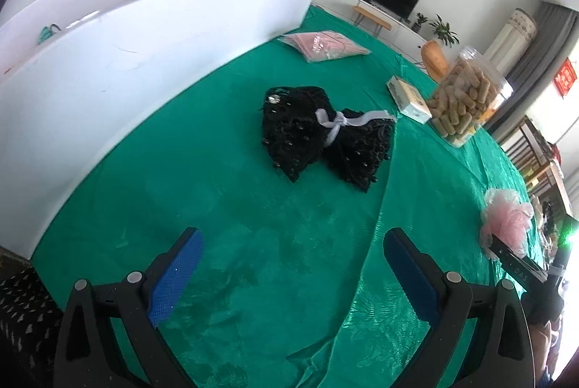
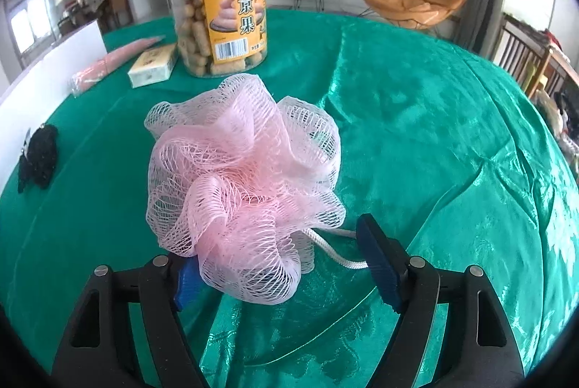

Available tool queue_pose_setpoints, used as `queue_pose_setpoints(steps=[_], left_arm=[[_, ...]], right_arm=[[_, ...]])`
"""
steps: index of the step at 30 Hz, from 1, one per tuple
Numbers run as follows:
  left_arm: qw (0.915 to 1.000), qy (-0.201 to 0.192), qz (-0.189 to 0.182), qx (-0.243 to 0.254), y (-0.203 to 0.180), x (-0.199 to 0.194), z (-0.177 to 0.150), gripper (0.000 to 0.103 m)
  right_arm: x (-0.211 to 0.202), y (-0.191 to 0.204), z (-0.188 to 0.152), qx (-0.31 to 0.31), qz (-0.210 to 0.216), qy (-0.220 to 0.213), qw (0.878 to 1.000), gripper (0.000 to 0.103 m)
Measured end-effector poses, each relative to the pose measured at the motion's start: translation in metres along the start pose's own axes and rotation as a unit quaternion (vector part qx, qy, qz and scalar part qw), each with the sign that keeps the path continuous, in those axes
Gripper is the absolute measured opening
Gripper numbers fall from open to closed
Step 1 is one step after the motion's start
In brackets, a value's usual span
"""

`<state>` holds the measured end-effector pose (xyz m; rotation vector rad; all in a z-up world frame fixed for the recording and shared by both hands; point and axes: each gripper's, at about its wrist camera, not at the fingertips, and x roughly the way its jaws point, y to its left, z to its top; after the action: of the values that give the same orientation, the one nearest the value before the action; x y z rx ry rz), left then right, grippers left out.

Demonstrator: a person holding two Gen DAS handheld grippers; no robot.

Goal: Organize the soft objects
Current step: 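Lift the pink puff with the right tool while the left tool grasps the beige tissue pack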

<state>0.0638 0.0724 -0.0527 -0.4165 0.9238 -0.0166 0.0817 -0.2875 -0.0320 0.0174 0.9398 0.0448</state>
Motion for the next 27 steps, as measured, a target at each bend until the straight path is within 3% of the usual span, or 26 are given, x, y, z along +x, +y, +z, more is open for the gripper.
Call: queue_pose_setpoints(steps=[4, 7, 12, 19, 24, 27], left_arm=[[0.9996, 0.007, -0.017, 0.022, -0.01, -0.001, -0.001, 0.099], [0.9982, -0.002, -0.04, 0.045, -0.025, -0.01, 0.017, 0.099], [0.9891, 0.075, -0.08, 0.099, -0.079, 0.02, 0.087, 0.099], [0.9742, 0.102, -0.037, 0.198, -0.166, 0.106, 0.158, 0.099], [0.9649, 0.084, -0.001, 0.249, -0.19, 0.155, 0.166, 0.092], [0.9651, 0.07, 0.004, 0.252, -0.193, 0.173, 0.168, 0.091]], right_arm=[[0.0, -0.002, -0.001, 0.0, -0.001, 0.0, 1.0, 0.081], [0.001, -0.002, -0.001, -0.001, -0.003, 0.0, 1.0, 0.081], [0.001, -0.002, -0.001, -0.001, -0.002, 0.0, 1.0, 0.081], [0.002, 0.0, 0.0, 0.001, -0.001, -0.001, 1.0, 0.081], [0.002, -0.001, 0.0, 0.007, 0.005, -0.003, 1.0, 0.081], [0.002, -0.002, 0.0, 0.008, 0.007, -0.003, 1.0, 0.082]])
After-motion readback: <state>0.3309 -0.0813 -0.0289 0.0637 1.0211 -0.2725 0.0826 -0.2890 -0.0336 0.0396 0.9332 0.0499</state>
